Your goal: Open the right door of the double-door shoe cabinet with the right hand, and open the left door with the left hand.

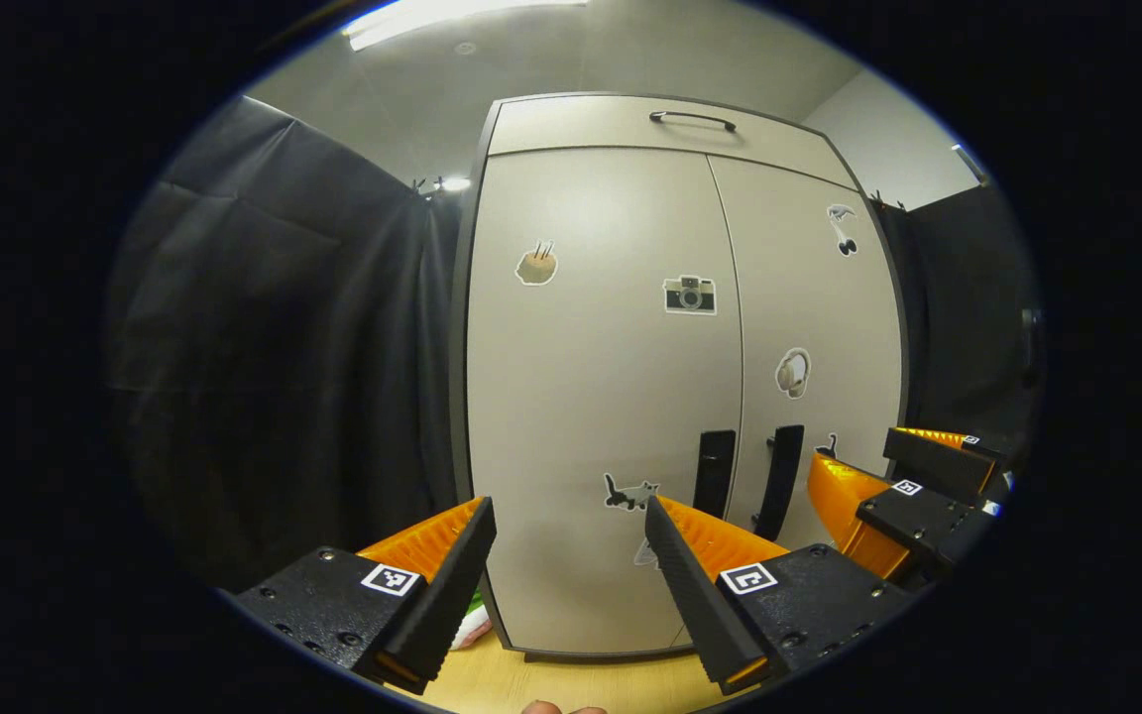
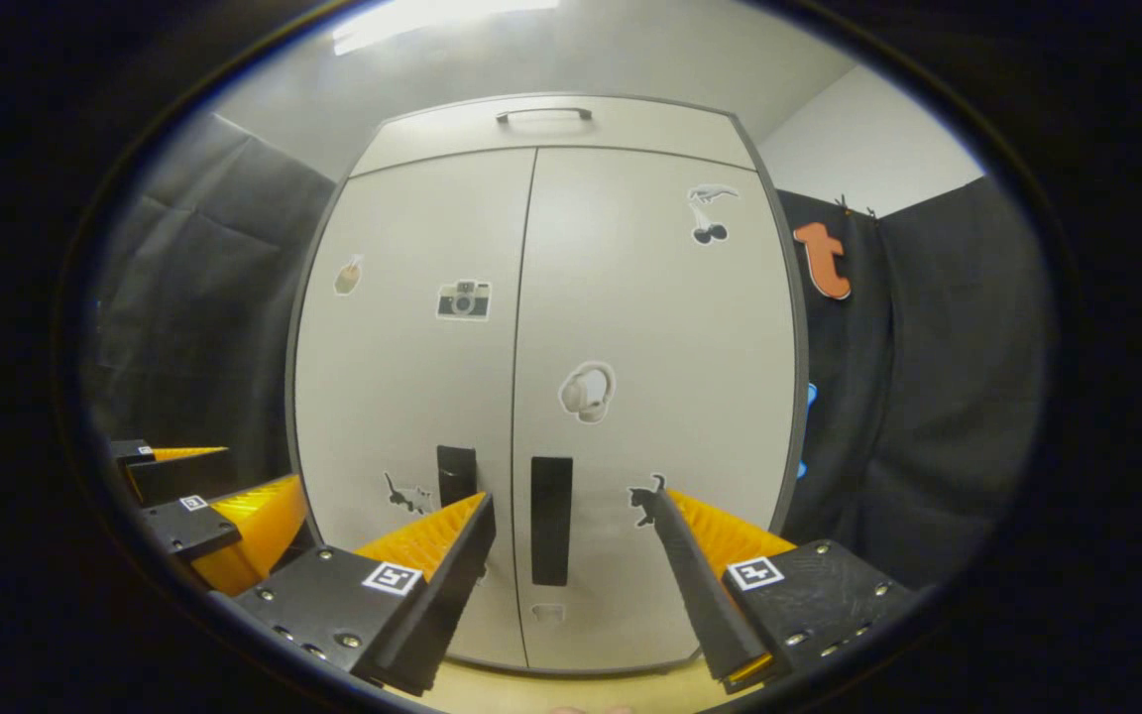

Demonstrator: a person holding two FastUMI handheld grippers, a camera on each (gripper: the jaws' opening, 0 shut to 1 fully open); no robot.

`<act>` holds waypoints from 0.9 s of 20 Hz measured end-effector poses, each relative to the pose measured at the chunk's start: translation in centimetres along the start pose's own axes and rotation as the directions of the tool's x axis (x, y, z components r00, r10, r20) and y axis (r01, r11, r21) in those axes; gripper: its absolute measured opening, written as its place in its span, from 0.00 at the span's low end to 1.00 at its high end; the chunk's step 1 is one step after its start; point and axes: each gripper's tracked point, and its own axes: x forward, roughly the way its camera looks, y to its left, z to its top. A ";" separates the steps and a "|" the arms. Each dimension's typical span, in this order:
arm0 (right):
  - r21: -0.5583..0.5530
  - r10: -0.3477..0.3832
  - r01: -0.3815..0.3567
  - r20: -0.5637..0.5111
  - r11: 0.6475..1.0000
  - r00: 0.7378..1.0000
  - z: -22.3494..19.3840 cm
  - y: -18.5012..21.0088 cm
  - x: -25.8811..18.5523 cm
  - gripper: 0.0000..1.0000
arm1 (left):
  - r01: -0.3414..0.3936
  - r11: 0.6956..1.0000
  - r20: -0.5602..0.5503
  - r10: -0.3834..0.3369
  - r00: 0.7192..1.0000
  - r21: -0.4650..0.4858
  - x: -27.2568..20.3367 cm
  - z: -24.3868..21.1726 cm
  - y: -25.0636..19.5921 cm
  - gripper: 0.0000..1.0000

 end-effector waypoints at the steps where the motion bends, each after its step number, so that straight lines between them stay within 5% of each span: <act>1: 0.001 -0.003 0.003 0.000 1.000 1.000 0.0 0.0 0.2 0.96 | -0.002 1.000 0.000 0.002 1.000 -0.001 0.0 0.0 0.0 0.94; 11: 0.011 -0.005 0.005 -0.072 1.000 0.997 -2.7 0.9 4.4 0.96 | -0.070 0.998 -0.002 0.070 0.998 -0.002 -0.5 0.1 3.5 0.95; 15: 0.019 -0.025 0.027 -0.103 0.999 0.994 -3.7 1.0 6.3 0.83 | -0.115 0.993 -0.016 0.115 0.993 -0.001 -0.6 -0.4 5.5 0.94; 16: 0.023 -0.025 0.027 -0.106 0.999 0.994 -3.9 1.1 6.6 0.68 | -0.125 0.992 -0.020 0.125 0.992 0.000 -0.6 -0.5 5.9 0.94; 18: 0.031 -0.028 0.032 -0.127 0.999 0.992 -4.5 1.2 7.1 0.68 | -0.142 0.990 -0.028 0.142 0.990 -0.003 -0.6 -0.8 6.7 0.94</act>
